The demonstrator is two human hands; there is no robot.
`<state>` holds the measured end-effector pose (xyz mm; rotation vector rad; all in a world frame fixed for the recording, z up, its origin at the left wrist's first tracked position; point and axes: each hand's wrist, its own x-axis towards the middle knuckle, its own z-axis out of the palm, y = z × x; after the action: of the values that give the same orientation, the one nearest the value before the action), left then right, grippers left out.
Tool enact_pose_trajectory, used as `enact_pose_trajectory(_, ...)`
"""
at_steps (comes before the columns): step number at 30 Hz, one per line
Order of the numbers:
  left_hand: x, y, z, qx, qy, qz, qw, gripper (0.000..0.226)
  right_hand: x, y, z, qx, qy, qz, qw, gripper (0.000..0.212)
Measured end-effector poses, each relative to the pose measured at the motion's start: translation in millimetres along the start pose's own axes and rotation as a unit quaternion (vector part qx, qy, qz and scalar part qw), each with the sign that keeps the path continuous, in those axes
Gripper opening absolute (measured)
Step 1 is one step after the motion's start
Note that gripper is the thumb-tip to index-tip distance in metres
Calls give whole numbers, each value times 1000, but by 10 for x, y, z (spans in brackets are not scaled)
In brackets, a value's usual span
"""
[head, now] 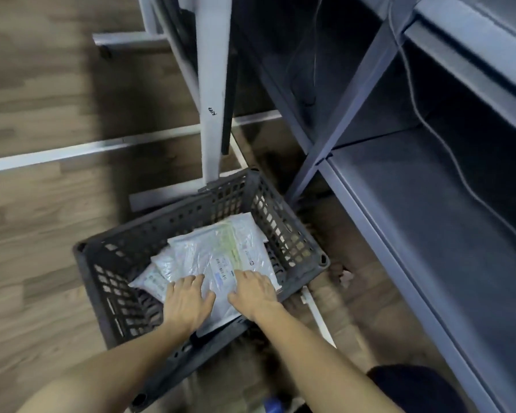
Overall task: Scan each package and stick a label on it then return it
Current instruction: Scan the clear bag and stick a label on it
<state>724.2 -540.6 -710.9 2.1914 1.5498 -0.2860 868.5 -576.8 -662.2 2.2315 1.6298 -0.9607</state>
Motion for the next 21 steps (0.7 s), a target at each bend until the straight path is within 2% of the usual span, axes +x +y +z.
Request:
enact_pose_trajectory(4, 89, -79, 218, -24, -17, -29, 999, 53, 153, 33, 142, 1, -23, 9, 1000, 56)
enact_pose_trajectory(9, 246, -121, 386, -54, -9, -58, 997, 39, 283, 85, 216, -2, -27, 17, 1000, 48)
enact_pose_trajectory(12, 332, -142, 441, -82, -7, -103, 991, 34, 346, 104, 218, -1, -23, 19, 1000, 48)
enact_pose_trajectory(15, 389, -106, 502, -118, -20, -155, 981, 41, 389, 100, 227, 6, -18, 19, 1000, 49)
enact_pose_trajectory(18, 438, -9, 568, -201, -33, -234, 951, 54, 403, 90, 243, 11, -13, 14, 1000, 51)
enact_pose_trajectory(21, 516, 88, 601, -316, -40, -355, 879, 72, 395, 109, 260, 17, -13, 13, 1000, 52)
